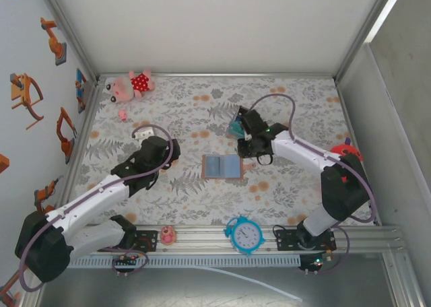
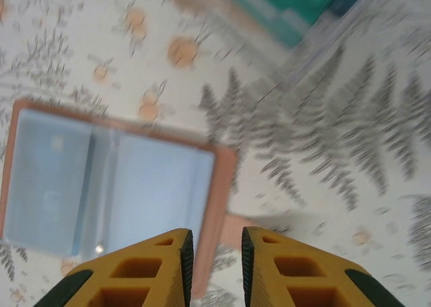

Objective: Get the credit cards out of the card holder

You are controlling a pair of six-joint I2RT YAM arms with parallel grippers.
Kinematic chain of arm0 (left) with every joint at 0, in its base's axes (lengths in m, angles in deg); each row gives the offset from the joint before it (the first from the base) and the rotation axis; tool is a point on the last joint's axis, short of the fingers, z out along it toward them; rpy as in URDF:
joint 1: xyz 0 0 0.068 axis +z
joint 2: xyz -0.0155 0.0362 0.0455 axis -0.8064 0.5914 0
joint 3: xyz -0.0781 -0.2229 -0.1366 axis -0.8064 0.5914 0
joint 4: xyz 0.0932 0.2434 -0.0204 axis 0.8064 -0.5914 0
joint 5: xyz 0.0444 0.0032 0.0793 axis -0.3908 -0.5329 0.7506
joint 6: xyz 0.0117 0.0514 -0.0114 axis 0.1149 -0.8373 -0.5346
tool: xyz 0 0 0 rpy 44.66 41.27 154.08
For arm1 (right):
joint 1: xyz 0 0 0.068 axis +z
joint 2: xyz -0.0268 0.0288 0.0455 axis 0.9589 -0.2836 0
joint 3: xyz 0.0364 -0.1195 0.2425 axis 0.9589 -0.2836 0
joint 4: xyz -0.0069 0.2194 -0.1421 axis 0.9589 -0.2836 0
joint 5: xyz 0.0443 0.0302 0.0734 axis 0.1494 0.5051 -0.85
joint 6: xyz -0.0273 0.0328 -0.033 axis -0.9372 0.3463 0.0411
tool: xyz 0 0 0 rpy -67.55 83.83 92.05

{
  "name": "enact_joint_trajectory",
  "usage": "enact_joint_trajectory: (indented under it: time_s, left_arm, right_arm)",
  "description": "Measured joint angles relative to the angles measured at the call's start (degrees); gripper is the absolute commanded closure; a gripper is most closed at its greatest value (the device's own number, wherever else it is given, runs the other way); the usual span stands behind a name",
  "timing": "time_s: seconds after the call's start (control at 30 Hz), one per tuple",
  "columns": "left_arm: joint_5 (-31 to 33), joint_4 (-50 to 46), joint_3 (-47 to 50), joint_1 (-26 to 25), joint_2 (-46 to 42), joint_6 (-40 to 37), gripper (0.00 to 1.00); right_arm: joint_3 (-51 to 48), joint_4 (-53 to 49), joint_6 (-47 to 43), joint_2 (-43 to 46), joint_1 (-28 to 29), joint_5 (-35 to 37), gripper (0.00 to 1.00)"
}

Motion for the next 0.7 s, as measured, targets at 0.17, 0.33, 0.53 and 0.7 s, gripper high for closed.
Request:
enact_joint_trajectory:
  time_s: [0.17,0.33,0.53,0.7]
  left_arm:
    - [1.05,-0.66,2.1,1.53,-3.23,2.58,0.03]
    - [2.54,-1.79,4.07,2.54,-6.6,4.81,0.03]
    - [4.0,-3.98,6.71,2.71,-9.57,7.26,0.03]
    - [4.5,-4.44,7.82,2.86,-11.8,8.52,0.03]
  right_arm:
    - [-0.15,1.7,7.04,-1.92,8.04,2.23,0.69]
    - [3.15,2.95,10.82,-8.63,13.62,2.62,0.66]
    - [7.41,3.93,12.15,-14.12,15.78,2.75,0.59]
    - [11.52,2.84,12.04,-17.27,16.92,4.04,0.57]
